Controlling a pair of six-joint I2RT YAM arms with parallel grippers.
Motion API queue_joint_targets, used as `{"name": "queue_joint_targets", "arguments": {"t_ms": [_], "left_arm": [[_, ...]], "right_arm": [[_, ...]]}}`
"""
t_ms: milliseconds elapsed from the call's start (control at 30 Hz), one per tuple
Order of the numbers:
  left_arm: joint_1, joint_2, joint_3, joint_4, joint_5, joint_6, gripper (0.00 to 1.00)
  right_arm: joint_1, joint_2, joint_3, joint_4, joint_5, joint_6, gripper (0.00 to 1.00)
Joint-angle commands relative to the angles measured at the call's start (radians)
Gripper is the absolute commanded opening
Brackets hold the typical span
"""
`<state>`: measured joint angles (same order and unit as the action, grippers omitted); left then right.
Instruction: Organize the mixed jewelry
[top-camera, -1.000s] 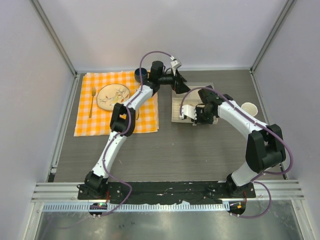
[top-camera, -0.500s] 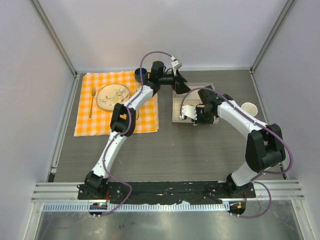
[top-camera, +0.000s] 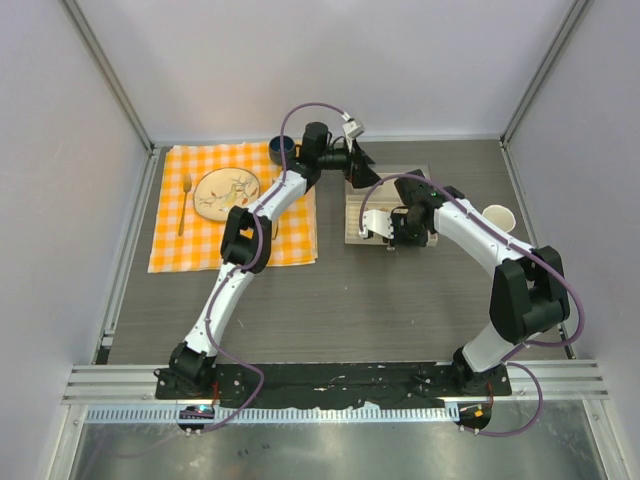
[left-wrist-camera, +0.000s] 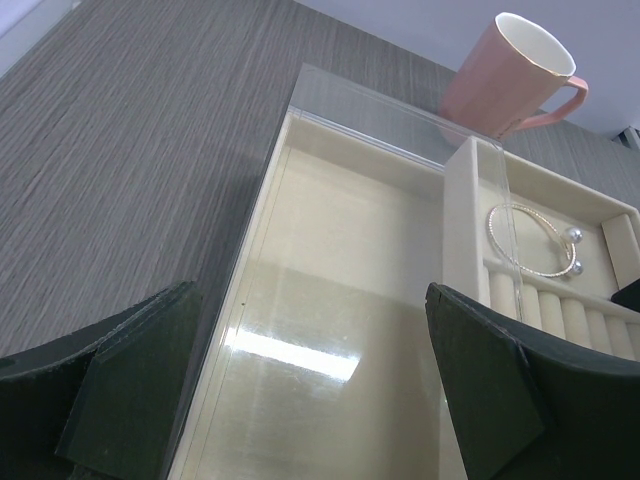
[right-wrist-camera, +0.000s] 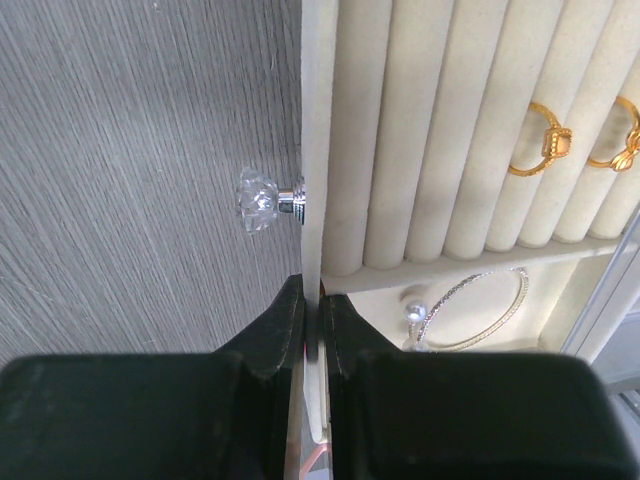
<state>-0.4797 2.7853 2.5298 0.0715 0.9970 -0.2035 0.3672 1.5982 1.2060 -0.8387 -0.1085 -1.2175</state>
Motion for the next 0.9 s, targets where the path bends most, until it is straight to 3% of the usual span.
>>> {"name": "queue_joint_targets", "arguments": {"t_ms": [0, 867], "left_arm": [[-0.019, 0.011, -0.005, 0.03, 0.037, -0.017, 1.0], [-0.023, 0.016, -0.006, 0.047, 0.058, -0.04, 1.0]], "right_arm": [[0.013, -0.026, 0.061, 0.046, 0.035, -0.022, 0.01], [0.01, 0.029, 0.089, 0.098, 0.075, -0.007, 0.01]]}}
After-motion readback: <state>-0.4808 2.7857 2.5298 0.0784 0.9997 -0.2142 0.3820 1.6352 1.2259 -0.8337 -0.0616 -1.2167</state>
